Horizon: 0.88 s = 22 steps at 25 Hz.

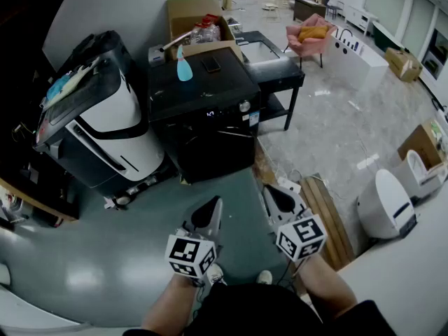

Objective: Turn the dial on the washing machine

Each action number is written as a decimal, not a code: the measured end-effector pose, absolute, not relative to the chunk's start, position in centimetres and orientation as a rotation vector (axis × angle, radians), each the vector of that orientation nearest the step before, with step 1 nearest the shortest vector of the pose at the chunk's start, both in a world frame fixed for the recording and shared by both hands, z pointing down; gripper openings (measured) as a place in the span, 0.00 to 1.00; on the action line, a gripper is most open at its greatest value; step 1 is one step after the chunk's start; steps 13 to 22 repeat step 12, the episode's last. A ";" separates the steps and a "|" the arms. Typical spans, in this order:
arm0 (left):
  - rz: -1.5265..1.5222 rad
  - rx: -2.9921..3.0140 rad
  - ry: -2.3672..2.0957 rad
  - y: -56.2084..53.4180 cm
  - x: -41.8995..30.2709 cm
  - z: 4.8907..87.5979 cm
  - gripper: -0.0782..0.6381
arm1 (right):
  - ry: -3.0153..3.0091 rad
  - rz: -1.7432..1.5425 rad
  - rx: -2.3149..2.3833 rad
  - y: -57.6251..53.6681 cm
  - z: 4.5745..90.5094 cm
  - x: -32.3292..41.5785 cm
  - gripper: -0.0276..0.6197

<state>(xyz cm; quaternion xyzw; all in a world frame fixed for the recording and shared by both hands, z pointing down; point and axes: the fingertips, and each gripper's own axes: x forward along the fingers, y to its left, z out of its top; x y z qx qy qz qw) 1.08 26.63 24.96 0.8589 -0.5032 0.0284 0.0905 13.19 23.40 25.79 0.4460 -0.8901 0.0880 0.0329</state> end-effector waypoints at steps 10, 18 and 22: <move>0.086 2.552 -1.497 27.0 1.1 24.9 0.11 | -2.740 0.260 1.368 23.7 25.8 13.3 0.04; 0.084 2.553 -1.496 27.0 1.2 24.7 0.11 | -2.749 0.251 1.366 23.7 25.9 13.3 0.04; 0.084 2.553 -1.496 27.0 1.2 24.7 0.11 | -2.749 0.251 1.366 23.7 25.9 13.3 0.04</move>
